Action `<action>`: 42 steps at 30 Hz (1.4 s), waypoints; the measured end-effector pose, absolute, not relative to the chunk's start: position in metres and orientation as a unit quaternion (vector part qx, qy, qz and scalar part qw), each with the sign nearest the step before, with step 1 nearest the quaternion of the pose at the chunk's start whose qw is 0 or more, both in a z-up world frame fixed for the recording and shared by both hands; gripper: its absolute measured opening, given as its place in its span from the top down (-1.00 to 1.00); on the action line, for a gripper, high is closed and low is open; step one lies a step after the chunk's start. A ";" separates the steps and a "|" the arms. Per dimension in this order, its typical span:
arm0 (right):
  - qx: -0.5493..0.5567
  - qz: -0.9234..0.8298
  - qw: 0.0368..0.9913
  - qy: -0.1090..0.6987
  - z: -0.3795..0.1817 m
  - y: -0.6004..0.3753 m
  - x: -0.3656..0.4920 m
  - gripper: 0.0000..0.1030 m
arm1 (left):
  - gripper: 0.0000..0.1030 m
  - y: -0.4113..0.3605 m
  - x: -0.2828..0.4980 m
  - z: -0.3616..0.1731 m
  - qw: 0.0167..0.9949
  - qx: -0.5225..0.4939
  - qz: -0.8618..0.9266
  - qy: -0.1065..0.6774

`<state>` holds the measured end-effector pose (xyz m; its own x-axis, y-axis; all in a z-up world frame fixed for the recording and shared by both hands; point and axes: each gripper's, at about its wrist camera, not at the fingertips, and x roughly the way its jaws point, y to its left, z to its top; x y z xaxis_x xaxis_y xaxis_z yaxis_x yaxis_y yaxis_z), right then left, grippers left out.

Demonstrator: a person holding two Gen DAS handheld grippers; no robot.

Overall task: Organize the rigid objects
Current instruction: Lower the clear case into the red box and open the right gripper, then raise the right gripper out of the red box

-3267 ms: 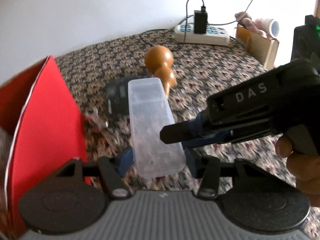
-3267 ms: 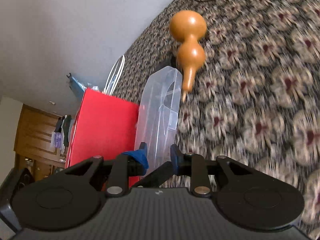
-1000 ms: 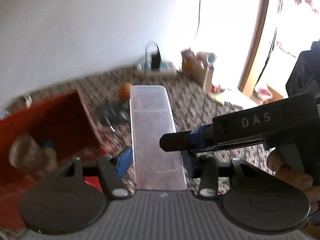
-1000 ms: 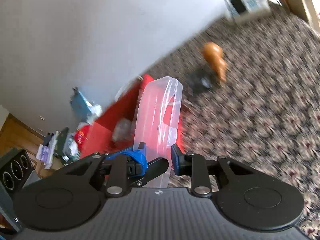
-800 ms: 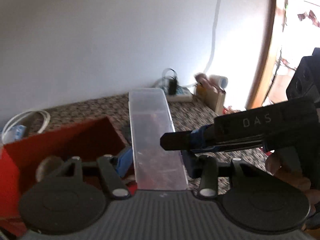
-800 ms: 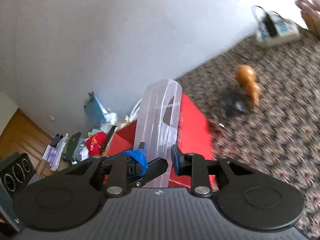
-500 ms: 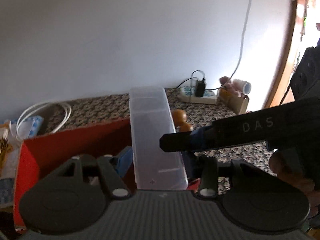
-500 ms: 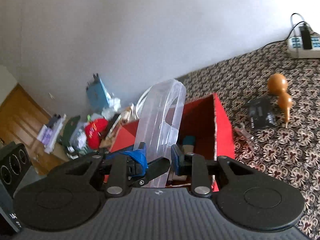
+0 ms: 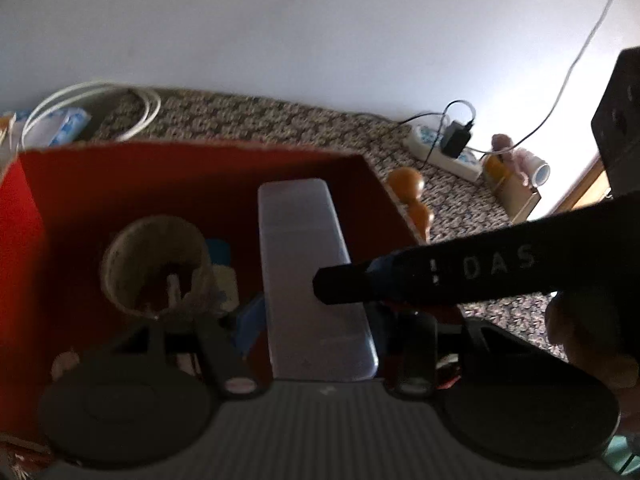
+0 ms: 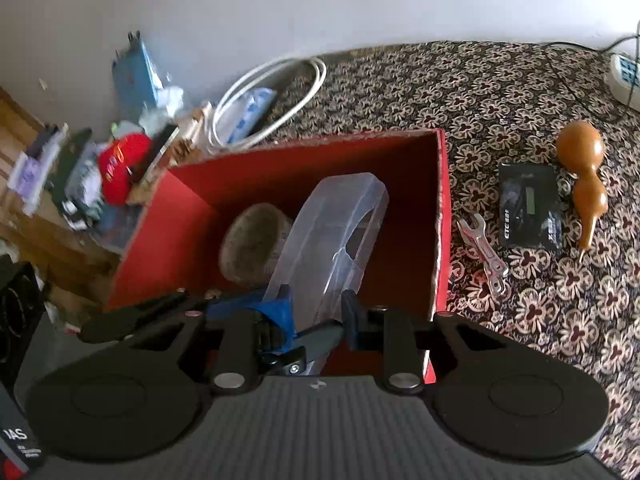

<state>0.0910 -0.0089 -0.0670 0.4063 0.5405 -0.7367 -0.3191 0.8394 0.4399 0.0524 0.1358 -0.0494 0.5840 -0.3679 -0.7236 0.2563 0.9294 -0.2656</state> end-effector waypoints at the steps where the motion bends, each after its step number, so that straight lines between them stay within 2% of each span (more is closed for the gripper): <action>1: 0.106 0.257 0.831 0.482 -0.070 -0.005 0.093 0.84 | 0.12 0.137 0.056 -0.054 0.884 -0.072 -0.173 0.429; 11: -0.013 0.234 0.858 0.457 -0.079 0.018 0.092 0.90 | 0.13 0.140 0.065 -0.069 0.873 -0.086 -0.164 0.451; 21: 0.038 0.226 0.867 0.443 -0.078 0.008 0.097 0.95 | 0.10 0.137 0.064 -0.065 0.881 -0.047 -0.153 0.444; 25: 0.072 0.212 0.871 0.438 -0.077 0.000 0.095 0.88 | 0.10 0.143 0.063 -0.061 0.888 -0.030 -0.134 0.438; 42: 0.163 0.176 0.883 0.403 -0.076 -0.021 0.070 0.84 | -0.05 0.142 0.049 -0.048 0.901 0.030 -0.086 0.424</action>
<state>0.0703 -0.0208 -0.0757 0.6130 0.4418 -0.6550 -0.1791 0.8852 0.4294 0.0486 0.1420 -0.0481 0.6258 -0.1305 -0.7690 0.1810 0.9833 -0.0196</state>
